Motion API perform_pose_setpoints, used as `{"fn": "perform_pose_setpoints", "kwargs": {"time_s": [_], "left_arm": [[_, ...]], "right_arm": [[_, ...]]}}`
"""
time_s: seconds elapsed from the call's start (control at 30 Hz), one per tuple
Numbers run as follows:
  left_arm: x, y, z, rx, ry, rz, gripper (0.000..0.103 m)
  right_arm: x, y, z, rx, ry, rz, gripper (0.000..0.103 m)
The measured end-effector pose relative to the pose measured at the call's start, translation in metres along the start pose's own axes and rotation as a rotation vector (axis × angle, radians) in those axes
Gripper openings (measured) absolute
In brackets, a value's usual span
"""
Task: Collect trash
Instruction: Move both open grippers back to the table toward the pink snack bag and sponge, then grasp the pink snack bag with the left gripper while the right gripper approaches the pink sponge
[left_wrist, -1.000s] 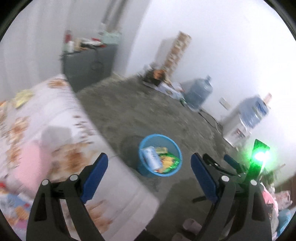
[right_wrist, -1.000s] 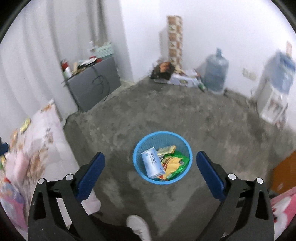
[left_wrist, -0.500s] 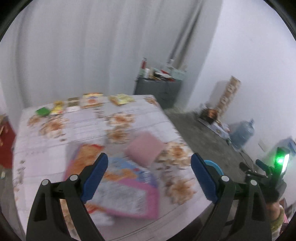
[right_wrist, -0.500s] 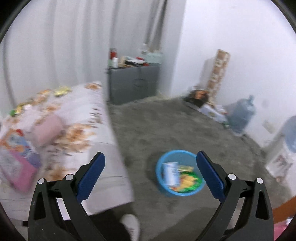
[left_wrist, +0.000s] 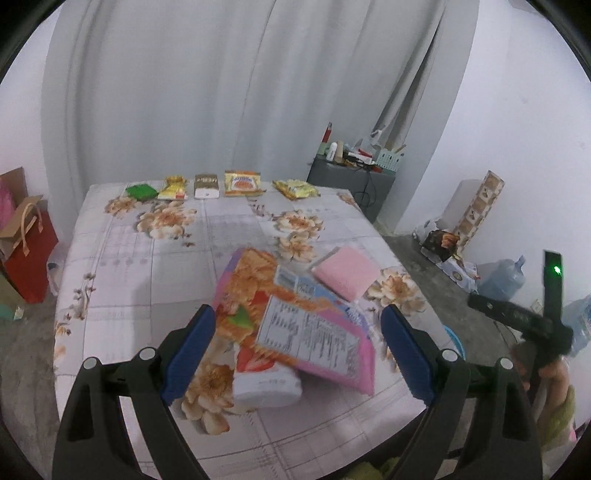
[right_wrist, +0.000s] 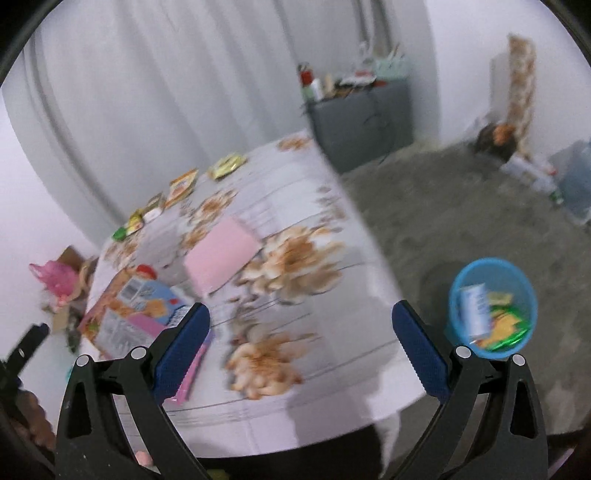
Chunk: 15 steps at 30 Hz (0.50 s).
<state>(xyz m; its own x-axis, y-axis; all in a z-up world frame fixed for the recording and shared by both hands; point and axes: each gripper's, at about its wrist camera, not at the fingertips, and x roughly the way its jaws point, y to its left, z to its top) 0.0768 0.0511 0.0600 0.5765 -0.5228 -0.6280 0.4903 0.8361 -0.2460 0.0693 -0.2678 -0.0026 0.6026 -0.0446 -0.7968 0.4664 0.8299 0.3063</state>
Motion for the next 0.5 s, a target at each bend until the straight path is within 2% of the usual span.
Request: {"fn": "perform_pose_setpoints", "kwargs": {"time_s": [0.1, 0.27, 0.43, 0.5], "left_arm": [[0.002, 0.005, -0.008, 0.0, 0.019, -0.012, 0.089], [0.008, 0.012, -0.022, -0.01, 0.051, -0.021, 0.089], [0.021, 0.026, -0.027, -0.064, 0.075, -0.032, 0.089], [0.028, 0.032, -0.026, -0.088, 0.079, -0.041, 0.089]], "right_arm": [[0.03, 0.011, 0.001, 0.002, 0.086, 0.027, 0.095], [0.07, 0.018, -0.002, 0.027, 0.181, 0.107, 0.095], [0.092, 0.014, -0.008, 0.086, 0.228, 0.129, 0.095], [0.091, 0.012, -0.01, 0.102, 0.214, 0.137, 0.095]]}}
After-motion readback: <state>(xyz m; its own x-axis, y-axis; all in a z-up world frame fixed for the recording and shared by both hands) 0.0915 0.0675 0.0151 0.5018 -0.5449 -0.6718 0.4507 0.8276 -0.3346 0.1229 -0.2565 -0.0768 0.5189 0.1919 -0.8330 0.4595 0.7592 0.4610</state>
